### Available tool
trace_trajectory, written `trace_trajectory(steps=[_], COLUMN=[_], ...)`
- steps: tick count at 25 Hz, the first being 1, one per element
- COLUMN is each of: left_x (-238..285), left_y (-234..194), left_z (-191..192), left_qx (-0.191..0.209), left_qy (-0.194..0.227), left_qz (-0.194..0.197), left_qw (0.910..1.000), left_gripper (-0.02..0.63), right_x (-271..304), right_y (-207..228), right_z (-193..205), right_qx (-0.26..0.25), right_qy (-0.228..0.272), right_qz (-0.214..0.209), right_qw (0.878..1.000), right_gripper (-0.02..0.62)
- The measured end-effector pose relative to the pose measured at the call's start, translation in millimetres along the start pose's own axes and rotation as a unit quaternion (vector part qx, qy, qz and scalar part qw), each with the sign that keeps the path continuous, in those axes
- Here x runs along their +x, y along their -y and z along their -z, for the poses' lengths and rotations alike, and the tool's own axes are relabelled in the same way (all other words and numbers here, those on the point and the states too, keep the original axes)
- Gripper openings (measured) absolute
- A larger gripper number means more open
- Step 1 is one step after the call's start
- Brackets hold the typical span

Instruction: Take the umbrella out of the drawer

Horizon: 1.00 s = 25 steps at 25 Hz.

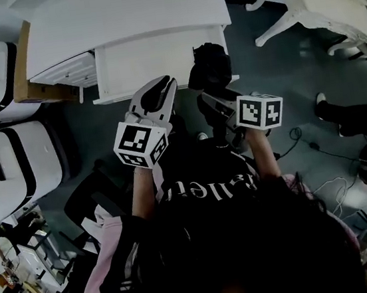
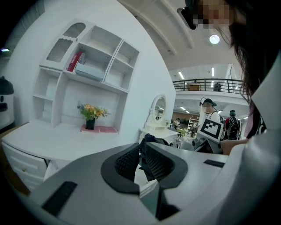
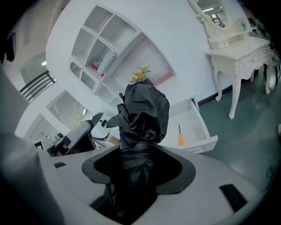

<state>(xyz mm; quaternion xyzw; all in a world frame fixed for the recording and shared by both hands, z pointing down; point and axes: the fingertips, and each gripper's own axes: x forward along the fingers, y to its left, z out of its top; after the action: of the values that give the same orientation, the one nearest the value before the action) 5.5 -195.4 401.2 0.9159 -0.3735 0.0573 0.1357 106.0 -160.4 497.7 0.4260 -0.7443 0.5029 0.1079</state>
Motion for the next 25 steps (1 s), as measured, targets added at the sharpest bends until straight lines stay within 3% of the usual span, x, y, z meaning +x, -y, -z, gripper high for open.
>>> trace_trajectory(steps=[5,12,25], left_x=[-35.1,-81.7,-116.7], left_y=[57.6,104.6,119.9], left_z=[14.6,35.3,33.7], left_qx=[0.000,0.001,0.014], left_qy=[0.002,-0.003,-0.002], left_qz=[-0.016,-0.050,-0.054], left_qw=[0.9999,0.9988,0.9984], left_gripper=[0.040,0.040,0.040], right_x=[-38.7,-75.7,-80.7], right_y=[-7.9,-20.3,-44.8], right_z=[34.9,76.2,93.5], right_qx=[-0.017,-0.024,-0.033], right_qy=[0.000,-0.001,-0.001], right_qz=[-0.025,-0.053,-0.068], right_qw=[1.000,0.998,0.997], right_gripper=[0.279,0.279,0.279])
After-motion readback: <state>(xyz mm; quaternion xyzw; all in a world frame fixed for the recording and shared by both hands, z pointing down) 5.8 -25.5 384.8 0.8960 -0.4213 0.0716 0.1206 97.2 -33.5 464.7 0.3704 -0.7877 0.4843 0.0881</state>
